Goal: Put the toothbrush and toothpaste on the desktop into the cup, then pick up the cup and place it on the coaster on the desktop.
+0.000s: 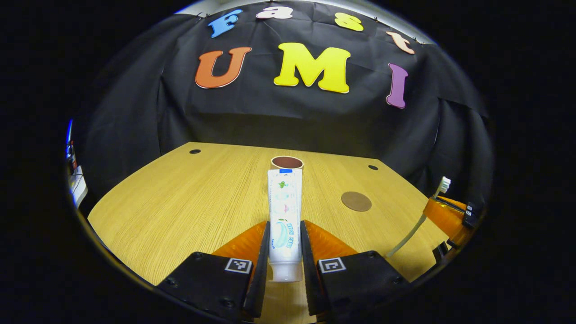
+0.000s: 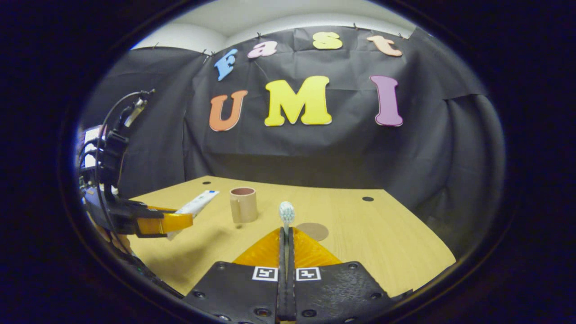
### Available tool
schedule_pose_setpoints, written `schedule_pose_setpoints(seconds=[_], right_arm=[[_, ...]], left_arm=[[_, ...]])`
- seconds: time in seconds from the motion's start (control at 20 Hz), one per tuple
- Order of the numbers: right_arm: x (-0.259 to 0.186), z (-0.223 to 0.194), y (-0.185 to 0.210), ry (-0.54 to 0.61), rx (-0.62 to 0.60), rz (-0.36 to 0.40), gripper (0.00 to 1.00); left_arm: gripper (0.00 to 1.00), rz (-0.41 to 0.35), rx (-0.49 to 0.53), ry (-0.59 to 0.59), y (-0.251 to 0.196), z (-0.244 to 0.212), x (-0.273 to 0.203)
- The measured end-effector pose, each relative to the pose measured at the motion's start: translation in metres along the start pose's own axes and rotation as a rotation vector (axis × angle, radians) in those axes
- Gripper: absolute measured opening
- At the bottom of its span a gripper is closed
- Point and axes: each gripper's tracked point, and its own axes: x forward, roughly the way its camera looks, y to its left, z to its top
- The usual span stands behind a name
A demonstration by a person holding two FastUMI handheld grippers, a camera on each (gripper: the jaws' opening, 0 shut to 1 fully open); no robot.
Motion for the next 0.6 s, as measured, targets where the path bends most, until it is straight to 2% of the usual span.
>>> schedule_pose_setpoints(seconds=[0.35,0.6], right_arm=[[-0.02,0.013,-0.004,-0.056,0.003,0.014,0.0],[-0.024,0.02,-0.015,-0.087,0.017,-0.009,0.0]], left_arm=[[0.4,-0.001,-0.025,-0.198,0.005,0.046,-0.004],[0.4,-0.038,0.014,-0.27,-0.001,0.089,0.022]])
